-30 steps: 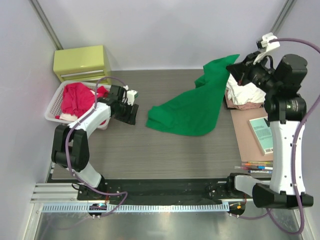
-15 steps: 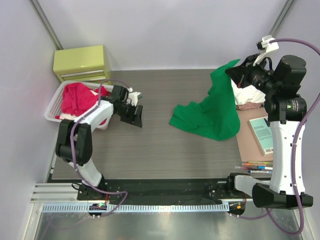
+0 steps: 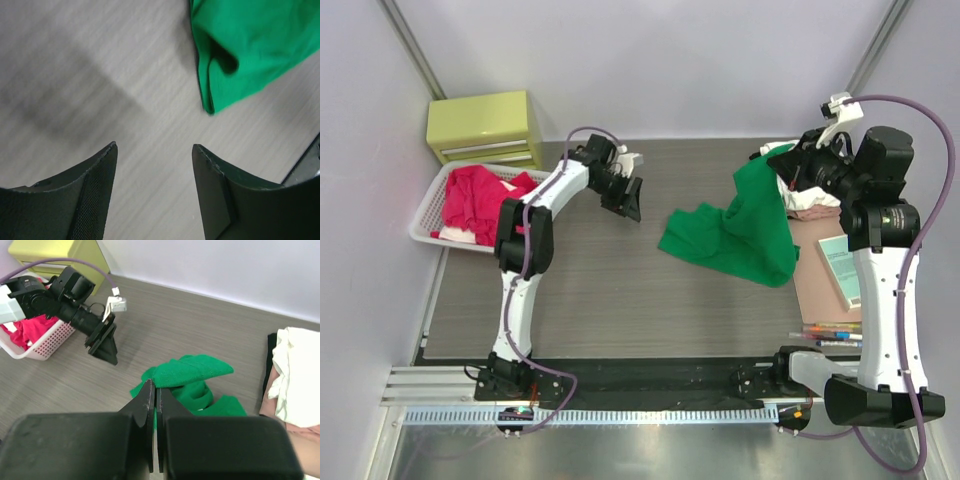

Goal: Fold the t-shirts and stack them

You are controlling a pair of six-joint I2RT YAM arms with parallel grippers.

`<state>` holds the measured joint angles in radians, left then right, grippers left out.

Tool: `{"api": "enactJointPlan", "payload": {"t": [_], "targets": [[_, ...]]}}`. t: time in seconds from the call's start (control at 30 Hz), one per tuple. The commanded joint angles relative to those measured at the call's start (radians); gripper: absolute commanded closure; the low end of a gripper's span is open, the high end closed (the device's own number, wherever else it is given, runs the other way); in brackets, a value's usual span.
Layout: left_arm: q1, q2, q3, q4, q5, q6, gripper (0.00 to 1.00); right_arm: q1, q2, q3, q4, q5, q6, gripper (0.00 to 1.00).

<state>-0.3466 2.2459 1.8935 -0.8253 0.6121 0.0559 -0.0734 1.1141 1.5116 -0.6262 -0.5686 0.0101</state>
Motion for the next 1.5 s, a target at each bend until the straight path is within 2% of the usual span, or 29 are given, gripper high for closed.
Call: {"api": "enactJointPlan", "payload": {"t": [0.0, 0.2, 0.3, 0.47, 0.57, 0.73, 0.93, 1.1, 1.3, 1.47], "targets": [[-0.015, 0.115, 0.176, -0.086, 0.021, 0.001, 0.37, -0.002, -0.019, -0.014, 0.013, 0.047, -0.027, 0.99], [-0.051, 0.185, 0.227, -0.046, 0.072, -0.040, 0.37, -0.002, 0.000, -0.016, 0.008, 0.059, -0.038, 0.99], [-0.061, 0.202, 0.223, -0.006, 0.158, -0.102, 0.37, -0.002, 0.009, -0.021, 0.011, 0.055, -0.038, 0.99], [-0.083, 0.264, 0.288, -0.038, 0.585, -0.159, 0.37, 0.000, 0.010, -0.042, 0.020, 0.062, -0.050, 0.99], [-0.100, 0.264, 0.300, -0.037, 0.681, -0.179, 0.36, -0.002, 0.009, -0.056, 0.029, 0.061, -0.045, 0.99], [-0.115, 0.241, 0.247, 0.060, 0.675, -0.254, 0.36, -0.002, 0.007, -0.057, 0.031, 0.061, -0.048, 0.99], [-0.138, 0.311, 0.315, 0.071, 0.620, -0.266, 0.36, -0.002, -0.007, -0.062, 0.026, 0.055, -0.053, 0.99], [-0.123, 0.302, 0.366, -0.043, 0.546, -0.160, 0.36, -0.002, -0.010, -0.064, 0.026, 0.061, -0.061, 0.99], [-0.085, 0.271, 0.340, -0.041, 0.477, -0.140, 0.36, -0.002, 0.021, -0.062, 0.045, 0.041, -0.041, 0.99], [-0.084, 0.310, 0.386, -0.092, 0.411, -0.108, 0.35, -0.002, 0.012, -0.080, 0.046, 0.050, -0.052, 0.99]]}}
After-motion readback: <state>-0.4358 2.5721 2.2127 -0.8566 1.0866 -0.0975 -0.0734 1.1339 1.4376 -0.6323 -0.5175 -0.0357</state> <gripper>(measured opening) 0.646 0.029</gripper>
